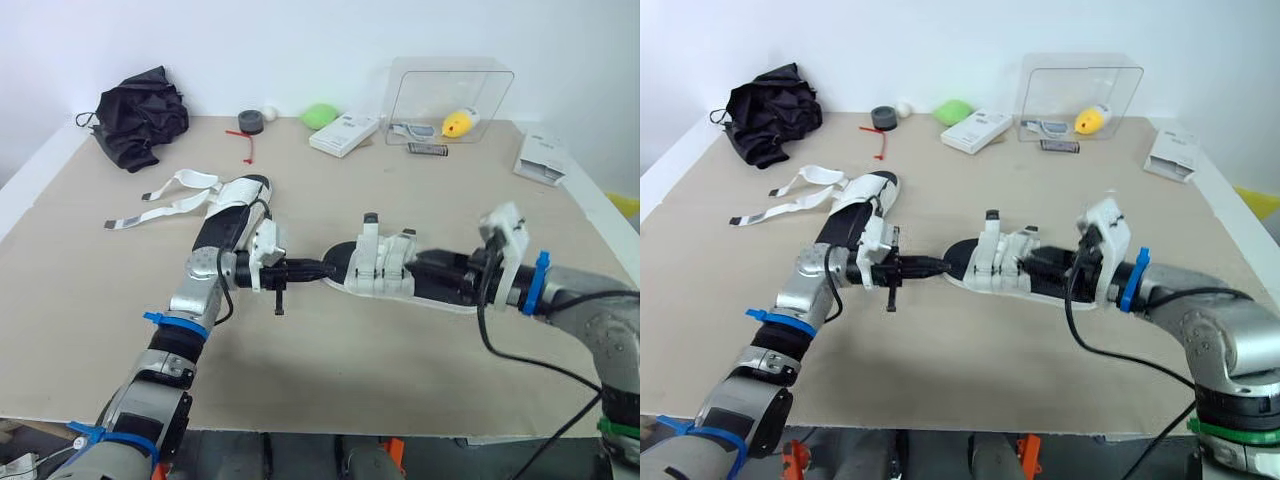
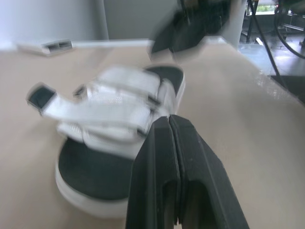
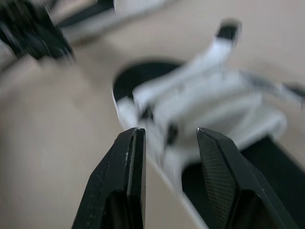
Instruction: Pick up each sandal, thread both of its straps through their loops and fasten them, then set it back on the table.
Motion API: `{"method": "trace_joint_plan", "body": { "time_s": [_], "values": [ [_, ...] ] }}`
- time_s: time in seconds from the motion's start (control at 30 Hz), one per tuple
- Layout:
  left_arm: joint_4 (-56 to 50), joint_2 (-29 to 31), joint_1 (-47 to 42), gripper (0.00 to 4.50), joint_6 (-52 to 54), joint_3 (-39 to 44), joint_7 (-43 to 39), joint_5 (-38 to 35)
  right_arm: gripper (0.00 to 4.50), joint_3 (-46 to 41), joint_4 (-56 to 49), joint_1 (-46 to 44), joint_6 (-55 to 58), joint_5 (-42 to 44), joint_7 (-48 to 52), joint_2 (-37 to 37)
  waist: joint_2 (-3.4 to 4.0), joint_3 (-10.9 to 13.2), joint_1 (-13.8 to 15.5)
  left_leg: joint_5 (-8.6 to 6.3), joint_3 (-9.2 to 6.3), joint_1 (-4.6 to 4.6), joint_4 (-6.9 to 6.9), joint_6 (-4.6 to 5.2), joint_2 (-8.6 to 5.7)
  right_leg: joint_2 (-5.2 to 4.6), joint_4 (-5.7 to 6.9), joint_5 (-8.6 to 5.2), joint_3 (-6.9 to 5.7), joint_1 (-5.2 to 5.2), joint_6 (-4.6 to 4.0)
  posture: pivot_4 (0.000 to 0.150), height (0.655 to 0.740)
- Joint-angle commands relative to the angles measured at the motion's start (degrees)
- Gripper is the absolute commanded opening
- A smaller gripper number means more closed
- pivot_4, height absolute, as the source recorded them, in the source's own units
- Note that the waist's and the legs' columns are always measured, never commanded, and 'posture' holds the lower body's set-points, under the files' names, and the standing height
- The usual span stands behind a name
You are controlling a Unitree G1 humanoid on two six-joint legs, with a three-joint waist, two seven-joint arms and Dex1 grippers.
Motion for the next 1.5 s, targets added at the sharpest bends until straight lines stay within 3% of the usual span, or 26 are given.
{"method": "trace_joint_plan", "body": {
  "time_s": [0.03, 0.23, 0.57, 0.73, 0.77, 0.97, 1.27, 1.5],
  "values": [
    [-8.46, 3.91, 2.07, 0.0, 3.72, 2.07, 0.23, -2.35, 1.94, 2.55, -1.12, 4.36, -8.58, -7.03, 1.54, -3.64, -0.04, 0.07, 0.04, 0.02, -0.07, 0.01, 0.0, -0.04, 0.0, 0.0, 0.01, -0.07, -0.04, 0.02, 0.12, 0.15, 0.74],
    [-15.09, 8.42, 6.22, 0.0, 6.74, 2.51, 1.28, -2.23, 1.94, 8.53, 4.25, 3.47, -13.16, -11.95, 1.65, -2.54, -0.21, 0.23, -0.09, 0.16, -0.04, 0.23, 0.2, -0.22, 0.17, 0.12, 0.03, 0.11, -0.05, 0.19, -0.13, 0.15, 0.74],
    [-23.32, 13.64, 12.84, 0.0, 11.11, 6.71, 6.27, -3.98, 1.94, 15.44, 16.54, -7.5, -17.51, -15.33, 2.35, 4.95, -0.42, 0.36, -0.27, 0.18, 0.02, 0.25, 0.3, -0.24, 0.25, 0.15, 0.06, 0.18, -0.03, 0.23, -0.11, 0.15, 0.74],
    [-26.83, 14.53, 16.25, 0.0, 12.48, 7.85, 9.52, -4.7, 0.21, 17.43, 22.24, -10.13, -20.65, -18.43, 1.99, 8.22, -0.42, 0.37, -0.22, 0.18, 0.08, 0.35, 0.3, -0.24, 0.33, 0.19, 0.14, 0.26, -0.02, 0.25, -0.23, 0.15, 0.74],
    [-27.22, 14.65, 16.72, 0.0, 12.67, 8.07, 9.96, -4.8, 0.05, 17.42, 22.61, -10.28, -21.05, -18.47, 2.03, 8.75, -0.43, 0.38, -0.17, 0.18, 0.1, 0.41, 0.31, -0.24, 0.33, 0.18, 0.14, 0.26, -0.02, 0.31, -0.23, 0.15, 0.74],
    [-27.58, 14.41, 17.98, 0.0, 14.25, 9.85, 12.86, -6.28, 0.05, 15.23, 21.68, -9.59, -21.4, -17.13, 0.19, 12.35, -0.47, 0.4, -0.18, 0.18, 0.19, 0.91, 0.31, -0.25, 0.35, 0.12, 0.12, 0.26, -0.02, 0.72, -0.26, 0.15, 0.74],
    [-26.02, 12.32, 16.96, 0.0, 14.83, 11.17, 18.51, -7.87, 0.05, 5.7, 28.1, -18.7, -16.31, -22.22, -20.94, 15.45, -0.46, 0.43, -0.07, 0.31, 0.29, 0.91, 0.31, -0.46, 0.33, 0.03, 0.16, 0.37, -0.01, 0.67, -0.3, 0.15, 0.74],
    [-24.79, 10.09, 13.61, 0.0, 15.29, 10.8, 24.52, -6.99, 0.05, 5.69, 49.17, -30.9, -15.28, -30.55, -36.12, 17.56, -0.48, 0.44, -0.07, 0.3, 0.39, 0.89, 0.23, -0.47, 0.19, -0.05, 0.15, 0.5, 0.09, 0.66, -0.44, 0.15, 0.74]
  ]
}}
